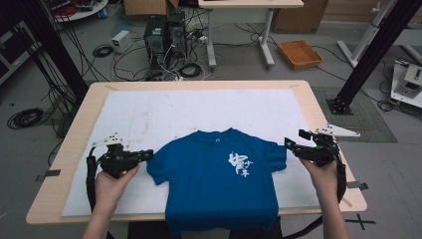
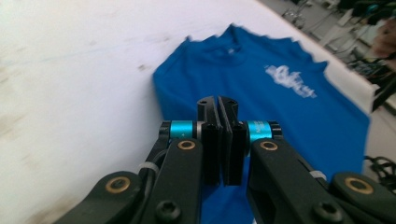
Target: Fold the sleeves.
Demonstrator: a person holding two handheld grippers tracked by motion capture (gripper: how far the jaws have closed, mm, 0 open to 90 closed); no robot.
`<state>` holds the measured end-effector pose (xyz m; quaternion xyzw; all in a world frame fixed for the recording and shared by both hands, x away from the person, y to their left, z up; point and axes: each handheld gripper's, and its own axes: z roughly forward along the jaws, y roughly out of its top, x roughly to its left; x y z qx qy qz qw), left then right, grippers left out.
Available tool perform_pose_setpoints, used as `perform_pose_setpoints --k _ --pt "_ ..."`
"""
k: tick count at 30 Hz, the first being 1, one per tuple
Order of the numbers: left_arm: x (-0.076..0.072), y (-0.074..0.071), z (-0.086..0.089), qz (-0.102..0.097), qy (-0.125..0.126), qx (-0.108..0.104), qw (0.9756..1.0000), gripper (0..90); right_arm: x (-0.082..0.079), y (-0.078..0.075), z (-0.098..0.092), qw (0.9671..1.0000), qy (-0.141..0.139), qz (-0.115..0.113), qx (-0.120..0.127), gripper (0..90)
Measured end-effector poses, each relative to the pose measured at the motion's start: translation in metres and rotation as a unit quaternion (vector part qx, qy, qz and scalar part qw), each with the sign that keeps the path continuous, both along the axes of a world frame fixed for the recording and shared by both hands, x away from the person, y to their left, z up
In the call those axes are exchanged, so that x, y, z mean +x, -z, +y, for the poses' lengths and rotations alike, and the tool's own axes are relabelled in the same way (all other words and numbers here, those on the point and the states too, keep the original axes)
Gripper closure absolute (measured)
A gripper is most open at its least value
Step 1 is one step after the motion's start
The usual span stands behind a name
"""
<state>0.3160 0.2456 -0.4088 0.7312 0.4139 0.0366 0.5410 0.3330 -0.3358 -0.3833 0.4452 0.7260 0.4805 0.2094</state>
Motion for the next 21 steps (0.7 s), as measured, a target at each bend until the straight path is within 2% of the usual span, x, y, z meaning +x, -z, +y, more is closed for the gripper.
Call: perform_pose_setpoints --k 2,3,5,10,11,12,14,15,16,21 --pt "0.001 -0.004 -0.010 0.003 0.007 -0.018 0.9998 88.0 0.000 -0.001 0.000 1.0000 0.001 0.000 0.002 27.4" --pt "0.004 -0.006 -0.021 0.008 0.012 -0.032 0.9994 88.1 0.000 -0.001 -0.001 1.0000 0.000 -0.001 0.003 27.4" --pt "0.006 -0.006 -0.027 0.010 0.016 -0.038 0.9991 88.2 0.000 -0.001 -0.001 1.0000 0.001 -0.001 0.004 27.4" --pt "0.017 -0.006 -0.058 0.030 0.025 -0.072 0.9967 88.2 0.000 -0.002 -0.001 1.0000 0.001 -0.002 0.005 27.4" --pt "0.020 -0.006 -0.071 0.037 0.023 -0.078 0.9960 88.2 0.000 -0.002 -0.001 1.0000 0.001 -0.002 0.006 27.4" --pt "0.020 -0.006 -0.071 0.037 0.023 -0.078 0.9960 88.2 0.000 -0.002 -0.001 1.0000 0.001 -0.002 0.006 27.4" --pt "0.024 -0.004 -0.083 0.043 0.018 -0.080 0.9957 88.2 0.000 -0.002 -0.001 1.0000 0.000 -0.003 0.006 27.4" --pt "0.029 -0.001 -0.095 0.051 0.015 -0.077 0.9956 88.2 0.000 -0.002 -0.001 1.0000 -0.001 -0.002 0.006 27.4" --pt "0.029 -0.001 -0.095 0.051 0.015 -0.077 0.9956 88.2 0.000 -0.002 -0.001 1.0000 -0.001 -0.002 0.006 27.4" --pt "0.039 0.012 -0.125 0.065 0.021 -0.074 0.9950 88.2 0.000 -0.001 0.000 1.0000 -0.001 -0.003 0.004 27.4"
